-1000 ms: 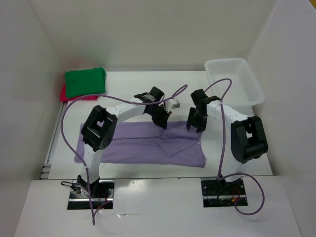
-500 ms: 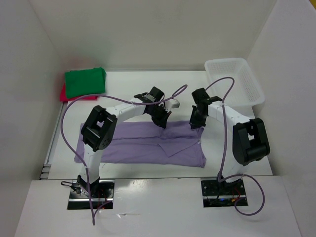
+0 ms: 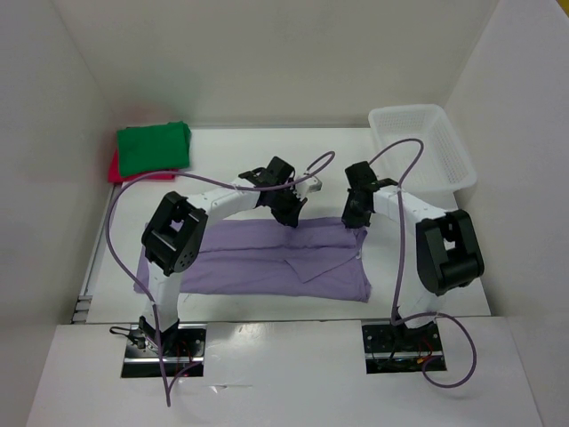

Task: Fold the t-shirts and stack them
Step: Fold the other side of the tshirt into a rectangle

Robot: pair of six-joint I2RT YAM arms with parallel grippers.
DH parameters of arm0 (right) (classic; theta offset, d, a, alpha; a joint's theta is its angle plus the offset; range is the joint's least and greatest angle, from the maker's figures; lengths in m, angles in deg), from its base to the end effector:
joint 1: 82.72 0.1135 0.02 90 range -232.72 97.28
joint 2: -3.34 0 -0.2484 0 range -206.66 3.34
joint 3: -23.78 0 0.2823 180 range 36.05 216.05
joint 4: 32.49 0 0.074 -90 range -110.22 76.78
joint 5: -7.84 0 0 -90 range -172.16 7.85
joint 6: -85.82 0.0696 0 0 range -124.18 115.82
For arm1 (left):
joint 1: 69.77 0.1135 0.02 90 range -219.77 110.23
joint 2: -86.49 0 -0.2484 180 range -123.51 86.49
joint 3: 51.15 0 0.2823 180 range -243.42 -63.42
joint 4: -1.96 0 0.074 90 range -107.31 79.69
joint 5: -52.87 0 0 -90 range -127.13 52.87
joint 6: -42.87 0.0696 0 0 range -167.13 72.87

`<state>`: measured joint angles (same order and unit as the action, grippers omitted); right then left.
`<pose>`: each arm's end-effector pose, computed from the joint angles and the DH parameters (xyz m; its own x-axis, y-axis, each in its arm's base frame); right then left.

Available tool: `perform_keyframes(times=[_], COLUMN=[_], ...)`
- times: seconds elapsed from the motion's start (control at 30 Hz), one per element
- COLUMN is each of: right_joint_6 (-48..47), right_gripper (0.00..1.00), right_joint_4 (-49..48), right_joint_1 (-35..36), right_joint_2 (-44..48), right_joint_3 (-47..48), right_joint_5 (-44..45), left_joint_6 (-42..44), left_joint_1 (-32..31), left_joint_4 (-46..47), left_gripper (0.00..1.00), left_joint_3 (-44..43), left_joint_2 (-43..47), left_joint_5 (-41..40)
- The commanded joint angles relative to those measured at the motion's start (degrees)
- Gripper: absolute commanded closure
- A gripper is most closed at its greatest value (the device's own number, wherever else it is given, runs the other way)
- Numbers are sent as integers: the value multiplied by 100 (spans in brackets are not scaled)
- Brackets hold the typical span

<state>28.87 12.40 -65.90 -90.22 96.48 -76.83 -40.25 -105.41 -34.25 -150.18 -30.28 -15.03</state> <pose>0.3446 0.0974 0.1302 -0.8688 0.3047 -0.3905 0.2651 0.9520 0.1530 0.3767 -0.3023 0.1373 -0.5661 0.5425 -0.6207 0.7933 0.5630 -0.2315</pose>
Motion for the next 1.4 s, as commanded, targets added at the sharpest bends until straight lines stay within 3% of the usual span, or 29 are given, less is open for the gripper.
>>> perform_keyframes(times=[0.0,0.17,0.2,0.23,0.3,0.37,0.53,0.73,0.9,1.0,1.17,1.2,1.23,1.3,1.37], right_joint_6=[25,130,131,131,131,183,517,1096,1221,1282,1518,1615,1729,2159,2711], right_gripper=[100,97,86,60,52,48,48,52,81,92,95,68,53,30,23], right_joint_4=[-19,122,122,122,174,279,823,772,623,570,981,1087,1193,1492,1641], right_joint_1=[-56,-56,-56,-56,-56,-56,-56,-56,-56,-56,-56,-56,-56,-4,75], right_joint_2=[-356,-409,-409,-357,-234,82,610,848,471,242,231,389,582,1276,1760], right_joint_3=[136,136,136,189,189,242,172,-452,-759,-830,-603,-602,-550,-601,-838], right_joint_5=[328,391,391,391,391,583,786,198,4,4,268,363,477,479,374], left_joint_6=[-134,-134,-134,-81,-81,-81,-28,24,130,253,648,709,762,912,1087], left_joint_1=[-22,-75,-75,-75,-75,-75,-75,-75,-23,127,776,926,1266,1663,2305], left_joint_4=[-23,-75,-75,-75,-128,-181,-304,-427,-716,-927,-1297,-1358,-1358,-1490,-1560], left_gripper=[100,93,90,85,65,60,55,50,50,50,46,41,40,35,34], left_joint_3=[54,54,54,2,-51,-51,-166,-298,-350,-350,-105,9,141,554,887], left_joint_2=[76,-39,-91,-91,-91,-91,-91,-39,14,311,971,1268,1419,1771,1912], left_joint_5=[-14,-171,-172,-259,-417,-610,-1024,-1358,-1358,-1280,-1507,-1569,-1648,-1648,-1648])
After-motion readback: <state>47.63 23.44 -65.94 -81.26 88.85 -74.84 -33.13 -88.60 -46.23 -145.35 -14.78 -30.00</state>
